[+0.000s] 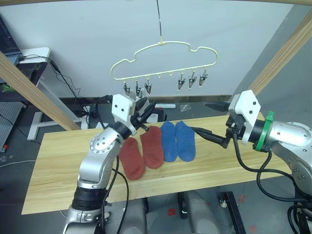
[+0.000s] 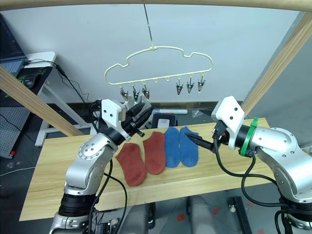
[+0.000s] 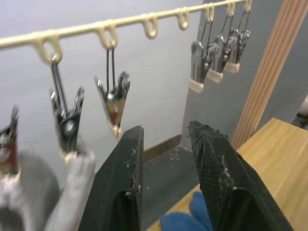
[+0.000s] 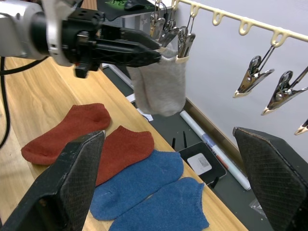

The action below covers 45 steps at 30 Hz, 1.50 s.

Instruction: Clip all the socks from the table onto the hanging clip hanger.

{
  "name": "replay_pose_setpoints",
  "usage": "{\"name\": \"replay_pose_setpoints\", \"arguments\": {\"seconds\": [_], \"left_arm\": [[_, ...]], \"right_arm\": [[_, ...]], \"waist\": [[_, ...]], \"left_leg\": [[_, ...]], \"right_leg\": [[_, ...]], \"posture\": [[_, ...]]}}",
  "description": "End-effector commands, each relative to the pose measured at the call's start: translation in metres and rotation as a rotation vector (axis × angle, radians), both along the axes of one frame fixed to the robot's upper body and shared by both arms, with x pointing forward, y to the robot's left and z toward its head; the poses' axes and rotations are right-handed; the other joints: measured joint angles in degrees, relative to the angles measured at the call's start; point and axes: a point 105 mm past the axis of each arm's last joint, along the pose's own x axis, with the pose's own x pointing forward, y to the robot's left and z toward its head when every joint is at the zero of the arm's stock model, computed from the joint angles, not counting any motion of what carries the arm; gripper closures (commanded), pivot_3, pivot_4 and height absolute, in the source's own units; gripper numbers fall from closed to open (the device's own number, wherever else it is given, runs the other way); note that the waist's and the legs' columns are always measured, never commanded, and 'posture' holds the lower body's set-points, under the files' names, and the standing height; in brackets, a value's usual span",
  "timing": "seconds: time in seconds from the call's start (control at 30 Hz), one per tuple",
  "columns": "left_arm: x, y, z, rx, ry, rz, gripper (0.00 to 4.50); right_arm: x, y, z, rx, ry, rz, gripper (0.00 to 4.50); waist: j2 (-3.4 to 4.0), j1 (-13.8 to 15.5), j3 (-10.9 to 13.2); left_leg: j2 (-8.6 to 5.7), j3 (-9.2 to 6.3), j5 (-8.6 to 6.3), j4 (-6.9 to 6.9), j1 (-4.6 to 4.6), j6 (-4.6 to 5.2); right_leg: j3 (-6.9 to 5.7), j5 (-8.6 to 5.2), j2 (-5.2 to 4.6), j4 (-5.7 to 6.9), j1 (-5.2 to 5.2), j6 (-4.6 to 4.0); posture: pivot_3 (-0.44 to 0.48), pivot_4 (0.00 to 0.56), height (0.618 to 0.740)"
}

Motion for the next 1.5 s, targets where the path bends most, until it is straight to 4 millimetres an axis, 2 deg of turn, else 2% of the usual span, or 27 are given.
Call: {"name": "replay_pose_setpoints", "arguments": {"seconds": [0.03, 0.27, 0.43, 0.8, 1.23, 1.5], "left_arm": [[0.005, -0.003, 0.008, -0.003, -0.058, 0.039, 2.88], [0.012, -0.004, 0.011, -0.019, -0.097, 0.102, 2.88], [0.007, -0.005, 0.007, -0.014, -0.110, 0.148, 2.88], [0.016, -0.003, -0.001, -0.017, -0.093, 0.275, 2.88], [0.021, -0.003, 0.000, -0.084, -0.081, 0.344, 2.88], [0.031, 0.002, 0.005, -0.122, -0.083, 0.402, 2.88]], "right_arm": [[-0.007, 0.001, 0.009, 0.005, -0.045, 0.009, 0.00], [-0.009, 0.000, 0.008, 0.000, -0.038, -0.002, 0.00], [-0.008, -0.002, 0.008, -0.002, -0.038, -0.006, 0.00], [-0.008, -0.003, 0.009, -0.016, -0.028, 0.007, 0.00], [-0.007, -0.006, 0.010, -0.037, -0.018, 0.017, 0.00], [-0.007, -0.006, 0.011, -0.045, -0.013, 0.021, 0.00]], "waist": [[0.00, -0.3, 0.0], [-0.01, -1.1, 0.0], [0.00, -1.3, 0.0], [-0.01, -1.2, 0.0], [-0.03, -1.2, 0.0], [-0.05, -1.2, 0.0]], "left_leg": [[0.00, 0.00, 0.00, 0.06, 0.00, 0.01], [0.00, -0.05, 0.01, 0.52, 0.00, 0.06], [0.00, -0.04, 0.04, 0.50, 0.04, 0.09], [0.00, -0.04, 0.04, 0.50, 0.03, 0.09], [-0.01, -0.03, 0.03, 0.46, 0.01, 0.09], [-0.01, -0.03, 0.03, 0.42, 0.00, 0.09]], "right_leg": [[0.01, 0.00, 0.00, 0.08, 0.00, -0.01], [0.04, -0.05, 0.00, 0.43, 0.02, 0.18], [0.08, -0.03, 0.02, 0.45, 0.02, 0.17], [0.08, -0.03, 0.01, 0.43, 0.02, 0.18], [0.08, -0.04, 0.01, 0.35, 0.01, 0.18], [0.07, -0.05, 0.01, 0.29, 0.01, 0.18]], "posture": [[-0.245, 0.255, 0.740], [-0.254, 0.261, 0.740], [-0.253, 0.265, 0.740], [-0.250, 0.277, 0.740], [-0.252, 0.285, 0.740], [-0.256, 0.287, 0.740]]}}
